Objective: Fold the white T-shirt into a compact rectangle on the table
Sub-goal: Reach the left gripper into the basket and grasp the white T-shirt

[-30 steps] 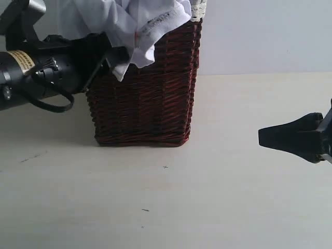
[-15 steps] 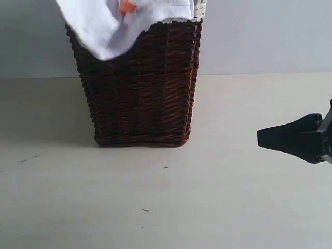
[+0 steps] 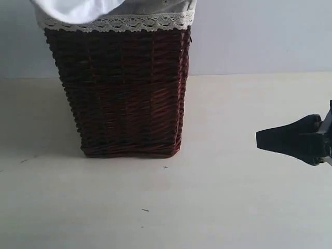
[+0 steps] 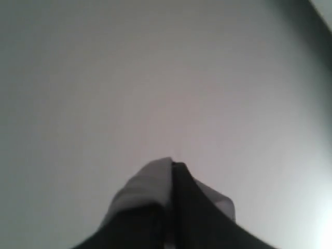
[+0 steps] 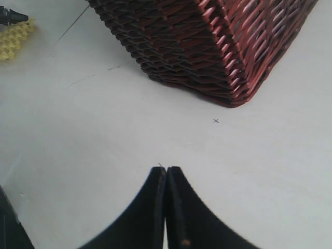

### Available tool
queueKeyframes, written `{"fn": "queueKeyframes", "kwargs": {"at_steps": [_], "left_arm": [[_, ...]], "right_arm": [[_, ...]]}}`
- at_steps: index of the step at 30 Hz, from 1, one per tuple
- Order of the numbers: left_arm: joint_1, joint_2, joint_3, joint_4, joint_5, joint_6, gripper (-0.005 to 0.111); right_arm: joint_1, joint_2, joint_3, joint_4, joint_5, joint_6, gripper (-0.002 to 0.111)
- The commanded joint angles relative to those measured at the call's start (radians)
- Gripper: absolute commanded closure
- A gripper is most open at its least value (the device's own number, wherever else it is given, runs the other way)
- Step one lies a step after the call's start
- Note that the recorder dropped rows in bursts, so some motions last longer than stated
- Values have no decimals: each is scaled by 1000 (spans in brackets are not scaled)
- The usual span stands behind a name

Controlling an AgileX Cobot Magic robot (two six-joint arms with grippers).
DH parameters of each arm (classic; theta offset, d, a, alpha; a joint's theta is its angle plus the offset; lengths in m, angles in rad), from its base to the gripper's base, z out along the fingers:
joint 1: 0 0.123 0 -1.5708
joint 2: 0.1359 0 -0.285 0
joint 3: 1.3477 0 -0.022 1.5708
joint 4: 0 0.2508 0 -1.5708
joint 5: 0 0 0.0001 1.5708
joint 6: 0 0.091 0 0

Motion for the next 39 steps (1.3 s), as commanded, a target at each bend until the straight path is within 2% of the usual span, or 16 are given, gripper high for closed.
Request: {"fn": "queueKeyframes", "kwargs": {"at_steps": [1,4,7,11,14,20,26,29,32,35,39], "left_arm": [[4,69,-258,-18,7,11,107],[4,115,-368,-78,7,-58,107],[4,130,-427,-109,-15,-94,107],[4,119,-495,-97,-173,-18,107],[4,91,-545,-90,-140,72,107],[4,46,-568,-90,173,164,107],[4,76,-560,-97,668,235,107],[4,133,-560,-201,855,346,107],[4,195,-560,-312,975,470,107],[4,253,-560,-385,1057,498,107],[4,313,-560,-516,1072,505,107]], "right_arm": [[-5,-5,-5,5,6,-9,108],[-5,-5,-5,1,6,-9,108],[-5,-5,-5,-1,8,-9,108],[-5,-5,-5,-4,12,-9,108],[-5,-1,-5,0,14,-9,108],[-5,1,-5,9,41,-7,108],[-5,1,-5,9,39,-9,108],[-5,1,-5,9,43,-9,108],[-5,1,-5,9,46,-9,108],[-5,1,-5,9,46,-9,108],[-5,1,-5,9,46,-9,108]]}}
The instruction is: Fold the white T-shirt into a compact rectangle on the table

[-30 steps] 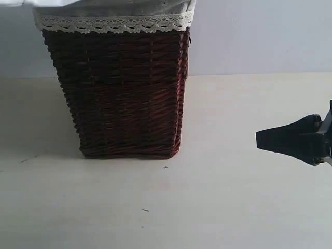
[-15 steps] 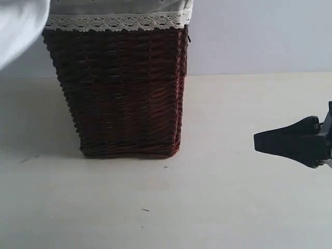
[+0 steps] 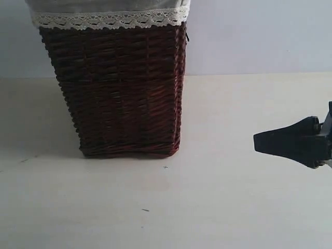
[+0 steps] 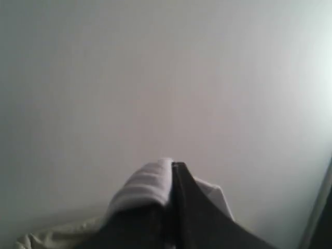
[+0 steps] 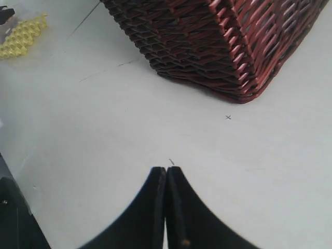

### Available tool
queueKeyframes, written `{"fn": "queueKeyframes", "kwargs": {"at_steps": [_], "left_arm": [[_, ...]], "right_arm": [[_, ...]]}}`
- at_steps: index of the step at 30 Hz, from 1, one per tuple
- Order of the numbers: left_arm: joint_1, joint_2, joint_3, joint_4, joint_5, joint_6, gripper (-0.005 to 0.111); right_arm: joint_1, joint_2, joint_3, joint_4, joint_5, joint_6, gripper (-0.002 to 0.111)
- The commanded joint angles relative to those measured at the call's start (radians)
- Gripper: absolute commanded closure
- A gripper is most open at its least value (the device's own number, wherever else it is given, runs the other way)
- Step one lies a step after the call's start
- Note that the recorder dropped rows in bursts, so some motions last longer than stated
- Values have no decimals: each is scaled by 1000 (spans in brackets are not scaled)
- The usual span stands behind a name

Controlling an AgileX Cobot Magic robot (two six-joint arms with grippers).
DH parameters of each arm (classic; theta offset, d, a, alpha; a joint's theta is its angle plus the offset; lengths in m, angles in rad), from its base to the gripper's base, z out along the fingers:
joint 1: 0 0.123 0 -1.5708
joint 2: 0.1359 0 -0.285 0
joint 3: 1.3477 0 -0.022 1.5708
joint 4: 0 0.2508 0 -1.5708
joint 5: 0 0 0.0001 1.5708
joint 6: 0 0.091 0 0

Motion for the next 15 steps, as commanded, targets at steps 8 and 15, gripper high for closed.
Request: {"fn": "queueKeyframes", "kwargs": {"at_steps": [8,15], "left_arm": [[2,95,0,-607,6,92,107],[2,106,0,-678,-42,84,107]], "right_arm": [[-5,1,-5,62,72,-70,108],[74,1,-5,127,79,-256,63]]}}
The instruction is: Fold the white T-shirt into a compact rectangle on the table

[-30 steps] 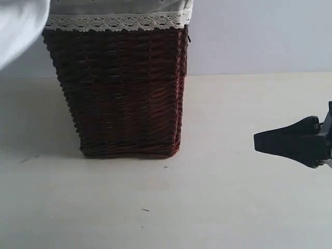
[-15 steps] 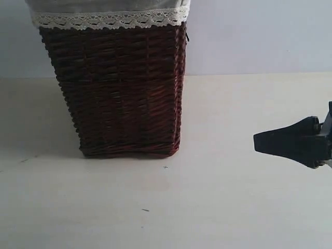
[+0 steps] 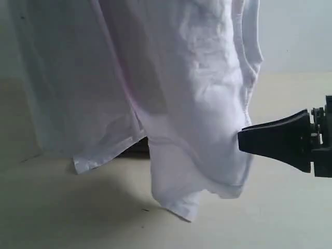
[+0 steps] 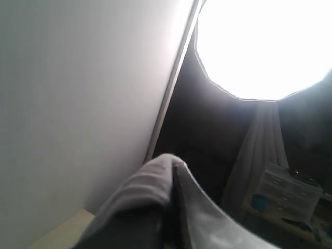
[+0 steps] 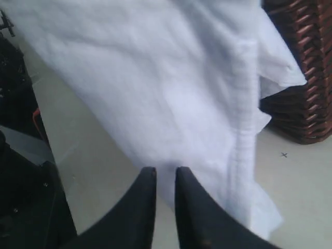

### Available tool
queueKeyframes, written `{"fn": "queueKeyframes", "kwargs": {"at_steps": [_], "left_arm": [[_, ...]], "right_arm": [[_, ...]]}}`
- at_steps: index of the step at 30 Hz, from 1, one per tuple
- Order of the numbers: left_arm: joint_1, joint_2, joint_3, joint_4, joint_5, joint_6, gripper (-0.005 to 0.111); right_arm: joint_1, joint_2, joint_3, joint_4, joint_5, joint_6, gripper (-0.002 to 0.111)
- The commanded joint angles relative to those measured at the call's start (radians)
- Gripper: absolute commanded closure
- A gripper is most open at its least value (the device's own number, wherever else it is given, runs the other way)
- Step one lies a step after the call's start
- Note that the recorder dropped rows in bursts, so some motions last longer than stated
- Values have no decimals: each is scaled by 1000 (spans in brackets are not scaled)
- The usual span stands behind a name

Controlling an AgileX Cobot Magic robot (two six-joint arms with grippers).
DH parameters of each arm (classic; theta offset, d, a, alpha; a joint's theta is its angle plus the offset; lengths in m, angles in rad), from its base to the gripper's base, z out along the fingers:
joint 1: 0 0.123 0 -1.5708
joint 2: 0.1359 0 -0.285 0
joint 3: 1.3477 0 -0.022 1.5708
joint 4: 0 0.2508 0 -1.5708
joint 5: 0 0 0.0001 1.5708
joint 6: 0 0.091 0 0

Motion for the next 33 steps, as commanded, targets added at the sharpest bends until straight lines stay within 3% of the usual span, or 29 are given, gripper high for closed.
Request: {"fn": "queueKeyframes", "kwargs": {"at_steps": [1,7,11,17,21,30,33], "left_arm": [[2,4,-1,-46,-41,1,107],[2,4,-1,-70,-69,1,107],[2,4,-1,-119,-71,-2,107],[-4,14,7,-42,7,-6,107],[-9,39,11,-88,7,5,107],[-108,144,11,-117,7,-14,107],[-159,178,11,-124,7,-14,107]], "right_arm": [[62,1,-5,12,-96,-45,55],[181,1,-5,178,-124,-200,53],[247,1,-5,178,-104,-233,53],[249,-26,-22,247,-68,-277,53],[249,-59,-58,244,-92,-277,53],[249,-74,-196,246,-80,-269,53],[249,-74,-236,246,-152,-269,53]]}}
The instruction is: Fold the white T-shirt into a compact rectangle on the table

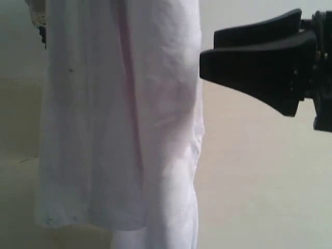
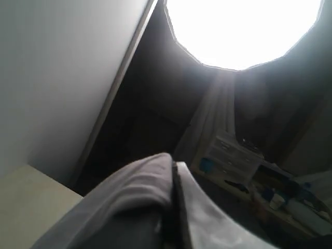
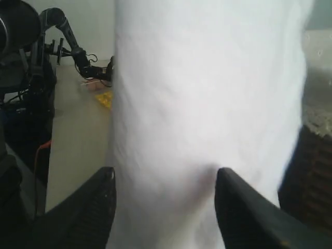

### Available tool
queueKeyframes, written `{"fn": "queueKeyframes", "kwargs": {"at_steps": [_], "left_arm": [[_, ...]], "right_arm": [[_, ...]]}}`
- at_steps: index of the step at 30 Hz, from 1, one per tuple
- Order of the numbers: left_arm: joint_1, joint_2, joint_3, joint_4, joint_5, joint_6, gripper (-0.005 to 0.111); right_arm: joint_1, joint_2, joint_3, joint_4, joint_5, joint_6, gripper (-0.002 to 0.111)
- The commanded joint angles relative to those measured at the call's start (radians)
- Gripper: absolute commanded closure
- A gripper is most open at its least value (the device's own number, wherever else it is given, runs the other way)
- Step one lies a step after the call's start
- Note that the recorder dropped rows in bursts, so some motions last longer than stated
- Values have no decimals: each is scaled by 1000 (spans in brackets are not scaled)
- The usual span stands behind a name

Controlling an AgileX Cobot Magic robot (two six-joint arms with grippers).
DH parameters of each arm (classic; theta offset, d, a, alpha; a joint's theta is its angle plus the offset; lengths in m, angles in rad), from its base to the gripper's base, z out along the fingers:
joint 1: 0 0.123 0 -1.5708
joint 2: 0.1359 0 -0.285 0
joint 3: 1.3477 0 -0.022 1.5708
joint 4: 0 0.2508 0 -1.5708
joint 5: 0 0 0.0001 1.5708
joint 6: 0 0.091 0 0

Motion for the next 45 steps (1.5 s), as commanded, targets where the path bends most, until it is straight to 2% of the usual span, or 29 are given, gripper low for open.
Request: {"fn": "queueKeyframes", "kwargs": {"at_steps": [1,6,12,18,23,25,27,31,34,37,45], "left_arm": [[-74,47,4,-29,-19,-5,107],[-126,60,4,-23,-19,15,107],[-128,64,4,35,-19,19,107],[-135,115,4,-10,-19,7,107],[-192,178,4,-21,-19,3,107],[-217,204,4,-22,-19,-3,107],[-243,230,4,-24,-19,-5,107],[-281,267,4,-21,-19,10,107],[-289,279,4,-13,-19,10,107],[-289,280,4,6,-19,10,107],[-289,280,4,59,-19,9,107]], "right_arm": [[1,-5,-60,13,-95,-4,53],[1,-9,-89,11,-229,-4,53],[1,-65,-89,13,-300,-4,53],[1,-167,-89,13,-429,-4,53],[1,-259,-89,-21,-472,-1,53],[1,-282,-89,-151,-525,91,53],[1,-289,-89,-366,-563,258,53],[1,-289,-89,-862,-542,699,53],[1,-291,-89,-1093,-538,872,53],[1,-294,-89,-1160,-549,909,53],[1,-382,-89,-1168,-616,910,53]]}}
